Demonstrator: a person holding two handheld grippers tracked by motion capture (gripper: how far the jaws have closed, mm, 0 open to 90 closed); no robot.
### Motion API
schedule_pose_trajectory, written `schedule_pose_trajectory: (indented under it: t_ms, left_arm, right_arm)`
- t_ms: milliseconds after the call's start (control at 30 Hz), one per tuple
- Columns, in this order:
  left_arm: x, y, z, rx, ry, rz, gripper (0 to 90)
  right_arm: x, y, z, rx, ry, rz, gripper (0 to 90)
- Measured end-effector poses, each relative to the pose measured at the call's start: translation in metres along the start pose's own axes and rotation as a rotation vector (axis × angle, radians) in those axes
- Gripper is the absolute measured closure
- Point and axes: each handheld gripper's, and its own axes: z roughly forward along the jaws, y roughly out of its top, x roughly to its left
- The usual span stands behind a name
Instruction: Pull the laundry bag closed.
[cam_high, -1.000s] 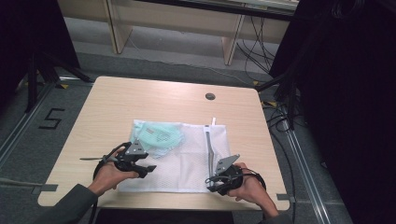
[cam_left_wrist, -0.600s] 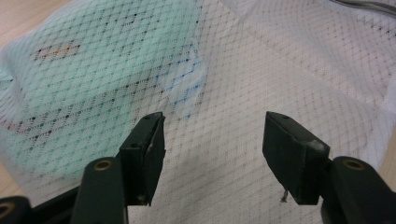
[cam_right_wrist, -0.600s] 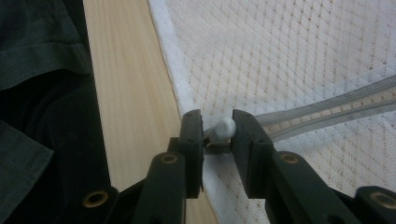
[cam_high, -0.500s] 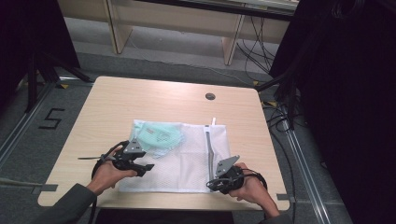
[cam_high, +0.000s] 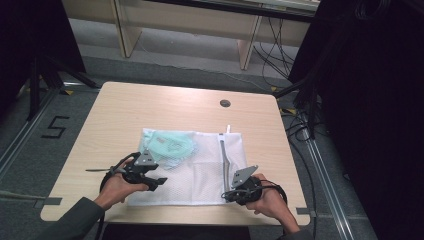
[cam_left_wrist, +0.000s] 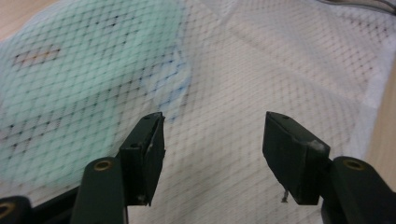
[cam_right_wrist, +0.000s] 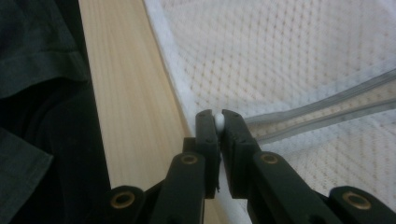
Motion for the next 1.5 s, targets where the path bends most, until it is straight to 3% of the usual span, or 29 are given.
schedule_pose_trajectory:
  t_ms: [33, 67, 133, 300, 333, 400, 467, 533, 567, 633, 700, 733, 867, 967, 1033, 1067, 1100, 1267, 1500]
  left_arm:
    - [-0.005, 0.003, 0.001, -0.004, -0.011, 0.023, 38.8]
    - [-0.009, 0.004, 0.002, -0.012, -0.026, 0.034, 38.8]
    - [-0.016, 0.007, 0.004, -0.016, -0.042, 0.074, 38.4]
    - [-0.036, 0.015, 0.015, -0.044, -0.115, 0.075, 38.5]
    - [-0.042, 0.017, 0.019, -0.058, -0.138, 0.055, 39.4]
    - [-0.058, 0.022, 0.027, -0.079, -0.175, 0.070, 39.2]
    - [-0.071, 0.026, 0.035, -0.084, -0.177, 0.119, 38.5]
    - [-0.081, 0.029, 0.041, -0.079, -0.174, 0.165, 38.6]
    - [-0.087, 0.030, 0.045, -0.094, -0.169, 0.176, 38.9]
    - [-0.095, 0.032, 0.052, -0.093, -0.187, 0.192, 40.0]
    - [-0.101, 0.033, 0.057, -0.080, -0.178, 0.224, 41.7]
    - [-0.105, 0.032, 0.061, -0.093, -0.173, 0.214, 41.7]
    - [-0.110, 0.033, 0.069, -0.068, -0.187, 0.220, 44.6]
    - [-0.114, 0.035, 0.075, -0.099, -0.203, 0.174, 46.0]
    - [-0.114, 0.037, 0.076, -0.109, -0.206, 0.184, 48.0]
    - [-0.115, 0.037, 0.078, -0.121, -0.213, 0.166, 49.1]
    - [-0.116, 0.038, 0.080, -0.126, -0.224, 0.160, 50.4]
    - [-0.121, 0.041, 0.089, -0.138, -0.239, 0.148, 54.5]
    - [-0.122, 0.042, 0.097, -0.157, -0.204, 0.207, 67.6]
  right_arm:
    - [-0.001, 0.001, -0.001, -0.011, 0.001, -0.014, 86.6]
    - [0.000, 0.002, -0.003, -0.026, -0.010, 0.014, 86.6]
    - [-0.001, 0.003, -0.006, -0.040, -0.019, 0.010, 86.6]
    - [-0.002, 0.004, -0.007, -0.048, -0.010, 0.033, 86.6]
    - [-0.003, 0.004, -0.008, -0.055, -0.011, 0.022, 86.6]
    - [-0.003, 0.004, -0.009, -0.055, -0.017, 0.049, 86.6]
    - [-0.004, 0.004, -0.009, -0.065, -0.021, 0.032, 86.6]
    - [-0.003, 0.005, -0.010, -0.067, -0.029, 0.064, 86.6]
    - [-0.004, 0.005, -0.011, -0.069, -0.034, 0.061, 86.6]
    - [-0.003, 0.006, -0.011, -0.078, -0.029, 0.073, 86.6]
    - [-0.004, 0.006, -0.012, -0.081, -0.035, 0.076, 86.6]
    - [-0.004, 0.007, -0.012, -0.082, -0.035, 0.075, 86.6]
    - [-0.004, 0.007, -0.013, -0.088, -0.035, 0.087, 86.6]
    - [-0.004, 0.008, -0.014, -0.099, -0.043, 0.089, 86.6]
    - [-0.006, 0.009, -0.013, -0.103, -0.036, 0.070, 86.6]
    - [-0.006, 0.009, -0.013, -0.107, -0.034, 0.068, 86.6]
    - [-0.004, 0.009, -0.013, -0.105, -0.042, 0.093, 86.6]
    - [-0.004, 0.009, -0.014, -0.097, -0.045, 0.084, 86.6]
    - [-0.004, 0.009, -0.014, -0.100, -0.037, 0.092, 86.6]
